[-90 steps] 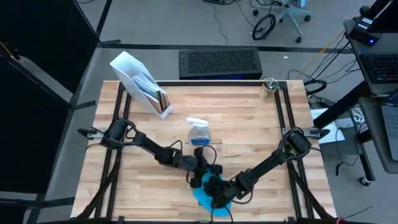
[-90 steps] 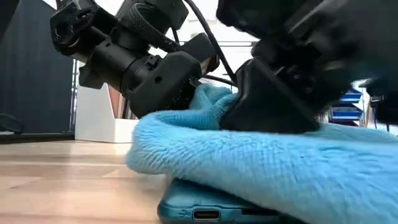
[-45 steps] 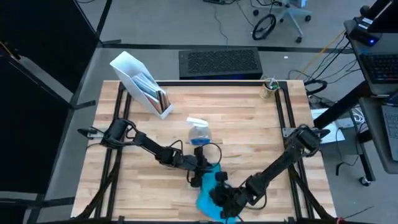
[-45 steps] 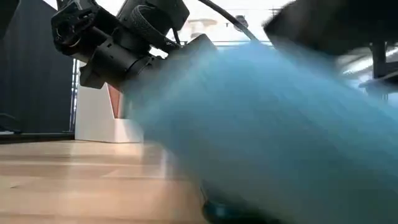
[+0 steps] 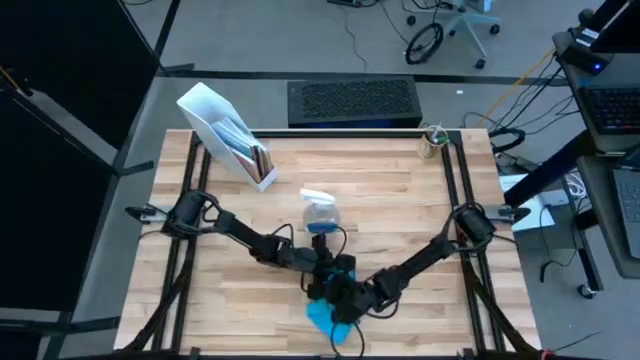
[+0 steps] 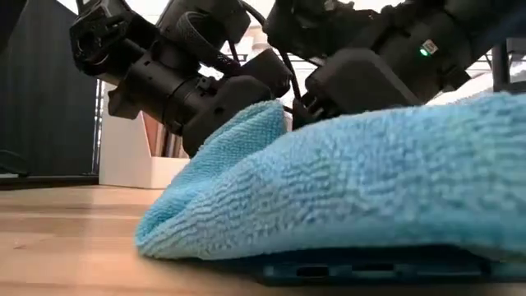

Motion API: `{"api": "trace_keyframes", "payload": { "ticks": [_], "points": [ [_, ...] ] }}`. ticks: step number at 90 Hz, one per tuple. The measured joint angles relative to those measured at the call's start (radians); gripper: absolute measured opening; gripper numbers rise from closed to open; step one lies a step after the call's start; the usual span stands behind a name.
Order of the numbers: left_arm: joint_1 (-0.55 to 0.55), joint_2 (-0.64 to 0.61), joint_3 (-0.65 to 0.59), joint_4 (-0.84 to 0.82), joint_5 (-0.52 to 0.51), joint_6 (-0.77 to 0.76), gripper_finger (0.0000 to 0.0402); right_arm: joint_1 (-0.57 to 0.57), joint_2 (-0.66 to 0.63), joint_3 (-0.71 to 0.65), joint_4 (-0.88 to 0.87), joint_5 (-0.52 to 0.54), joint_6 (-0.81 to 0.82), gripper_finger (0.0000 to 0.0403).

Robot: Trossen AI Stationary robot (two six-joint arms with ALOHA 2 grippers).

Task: Apply microfiber cloth
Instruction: Wipe the back of the blue tablet with the blue microfiber cloth

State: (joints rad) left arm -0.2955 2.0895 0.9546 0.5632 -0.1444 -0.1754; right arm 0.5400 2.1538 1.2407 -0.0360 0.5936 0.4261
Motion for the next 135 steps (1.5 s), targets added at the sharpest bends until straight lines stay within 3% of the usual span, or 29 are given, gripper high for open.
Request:
{"api": "trace_keyframes", "payload": {
  "ticks": [18, 29, 43, 61, 83, 92, 115, 135],
  "points": [
    [-0.001, 0.0, 0.003, 0.0, 0.018, 0.006, 0.0114, 0.062, 0.004, -0.001, 0.056, -0.008, 0.061, 0.0],
    [-0.003, 0.0, 0.003, 0.0, 0.03, 0.005, 0.0114, 0.105, 0.005, 0.0, 0.094, -0.106, 0.087, 0.0],
    [0.001, 0.0, 0.003, -0.011, 0.013, -0.001, 0.0114, 0.148, 0.004, -0.001, 0.09, -0.144, 0.122, 0.0],
    [0.0, 0.0, 0.003, -0.027, 0.006, -0.001, 0.0114, 0.189, -0.002, 0.0, 0.106, -0.299, 0.148, 0.0],
    [0.002, 0.0, 0.003, -0.021, -0.006, 0.001, 0.0114, 0.225, -0.154, -0.012, -0.065, -0.431, 0.195, 0.0],
    [0.002, 0.0, 0.003, -0.018, -0.007, 0.0, 0.0114, 0.234, -0.268, -0.007, -0.14, -0.359, 0.201, 0.0],
    [0.002, 0.002, 0.0, 0.015, -0.005, 0.001, 0.0114, 0.197, -0.357, -0.006, -0.247, 0.048, 0.156, 0.0],
    [0.002, 0.002, 0.0, 0.019, 0.002, 0.001, 0.0114, 0.096, -0.198, -0.006, -0.199, 0.079, 0.163, 0.0]
  ]
}}
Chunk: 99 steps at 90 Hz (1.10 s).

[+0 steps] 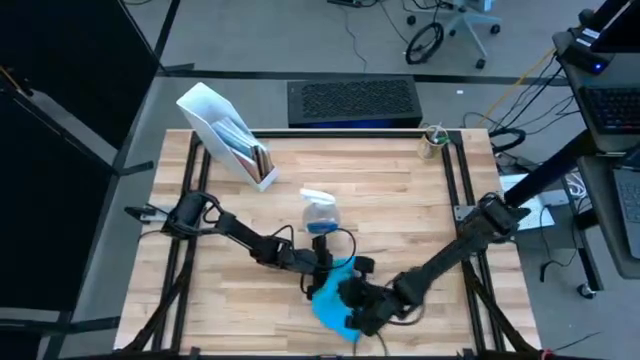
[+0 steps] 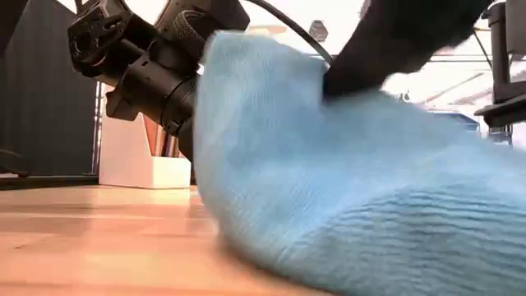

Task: Apply microfiber cloth
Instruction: Wipe the back of the blue tablet with the blue microfiber cloth

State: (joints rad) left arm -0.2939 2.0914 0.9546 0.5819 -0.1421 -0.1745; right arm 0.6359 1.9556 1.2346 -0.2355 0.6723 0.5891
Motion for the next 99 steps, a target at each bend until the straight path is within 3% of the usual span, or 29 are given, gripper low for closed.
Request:
{"api": "trace_keyframes", "payload": {
  "ticks": [27, 70, 86, 99],
  "points": [
    [-0.001, 0.0, 0.0, -0.004, 0.004, 0.0, 0.0114, -0.04, 0.192, 0.009, 0.036, 0.032, 0.089, 0.0],
    [-0.002, -0.003, 0.004, -0.043, 0.0, -0.002, 0.0114, 0.051, 0.114, 0.003, -0.048, -0.127, 0.16, 0.0],
    [-0.002, -0.003, 0.003, -0.045, -0.007, -0.002, 0.0114, 0.083, 0.096, 0.003, -0.08, -0.277, 0.193, 0.0],
    [-0.002, -0.003, 0.003, -0.044, -0.009, -0.002, 0.0114, 0.137, 0.072, 0.005, -0.11, -0.469, 0.224, 0.0]
  ]
}}
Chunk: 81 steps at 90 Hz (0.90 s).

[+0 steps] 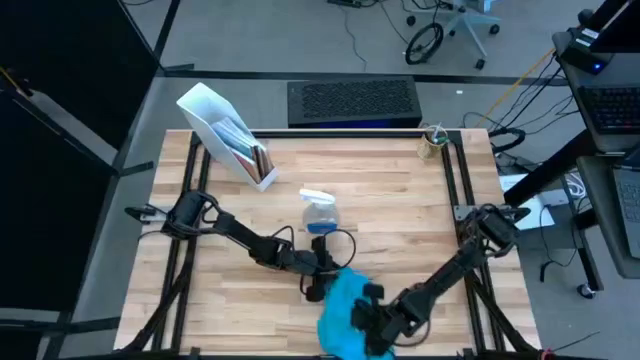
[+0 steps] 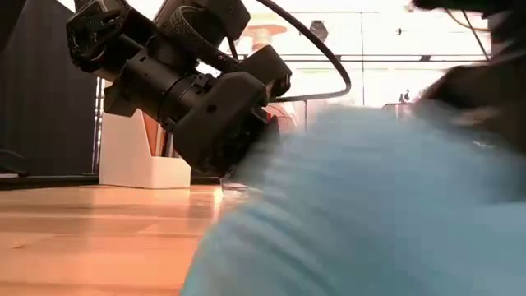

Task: Apply microfiber cloth
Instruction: Wipe the back of the blue tablet with the blue microfiber cloth

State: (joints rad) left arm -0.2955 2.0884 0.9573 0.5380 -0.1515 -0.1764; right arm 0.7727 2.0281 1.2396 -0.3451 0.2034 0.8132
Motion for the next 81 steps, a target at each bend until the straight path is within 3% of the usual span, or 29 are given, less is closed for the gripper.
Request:
{"api": "trace_keyframes", "payload": {
  "ticks": [14, 37, 62, 72, 81],
  "points": [
    [0.002, 0.0, 0.0, 0.0, -0.011, 0.0, 0.0114, 0.052, -0.099, -0.01, -0.217, -0.038, 0.097, 0.0],
    [0.002, 0.0, -0.001, 0.005, -0.013, 0.0, 0.0114, 0.108, -0.303, -0.008, -0.682, 0.129, 0.373, 0.0],
    [0.002, 0.0, -0.001, 0.005, -0.007, 0.0, 0.0114, 0.142, -0.381, -0.005, -1.051, 0.153, 0.705, 0.0001],
    [0.002, 0.001, -0.001, 0.006, -0.006, 0.0, 0.0114, 0.151, -0.378, -0.005, -1.104, 0.067, 0.816, 0.0024],
    [0.002, 0.001, -0.001, 0.005, -0.006, 0.0, 0.0114, 0.158, -0.388, -0.005, -1.102, -0.014, 0.859, 0.0074]
  ]
}}
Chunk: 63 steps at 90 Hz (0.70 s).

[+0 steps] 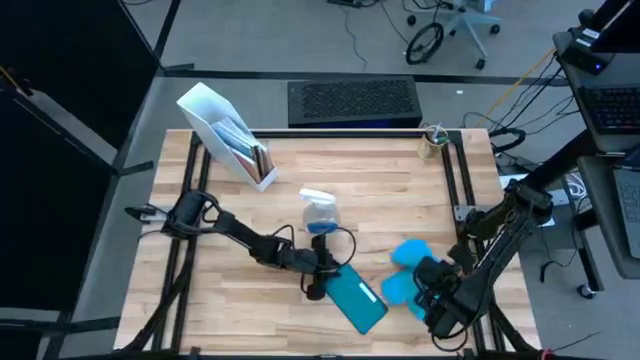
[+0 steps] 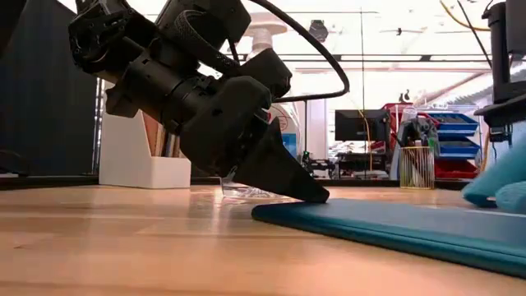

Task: Apply microfiber cloth
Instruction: Wipe the back of the blue tablet with the blue microfiber cloth, then wipe the screen of the blue tablet with the blue microfiber cloth

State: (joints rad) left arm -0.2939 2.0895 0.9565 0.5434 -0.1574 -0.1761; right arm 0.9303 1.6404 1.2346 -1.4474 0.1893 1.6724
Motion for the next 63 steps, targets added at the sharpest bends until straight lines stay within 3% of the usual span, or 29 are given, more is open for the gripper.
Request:
{"api": "trace_keyframes", "payload": {
  "ticks": [19, 30, 44, 63],
  "points": [
    [-0.01, -0.016, -0.002, 0.0, -0.02, 0.036, 0.0114, 0.016, -0.087, 0.0, 0.024, -0.091, 0.071, 0.0202],
    [-0.033, -0.057, -0.005, -0.036, -0.031, 0.116, 0.0114, 0.013, -0.155, 0.002, 0.099, -0.035, 0.093, 0.0251],
    [-0.08, -0.137, -0.005, -0.036, -0.044, 0.187, 0.0114, -0.026, -0.167, -0.004, 0.272, 0.174, -0.006, 0.0279],
    [-0.161, -0.205, -0.002, -0.068, -0.048, 0.245, 0.0114, -0.166, -0.12, -0.152, 0.754, 0.163, -0.329, 0.0279]
  ]
}}
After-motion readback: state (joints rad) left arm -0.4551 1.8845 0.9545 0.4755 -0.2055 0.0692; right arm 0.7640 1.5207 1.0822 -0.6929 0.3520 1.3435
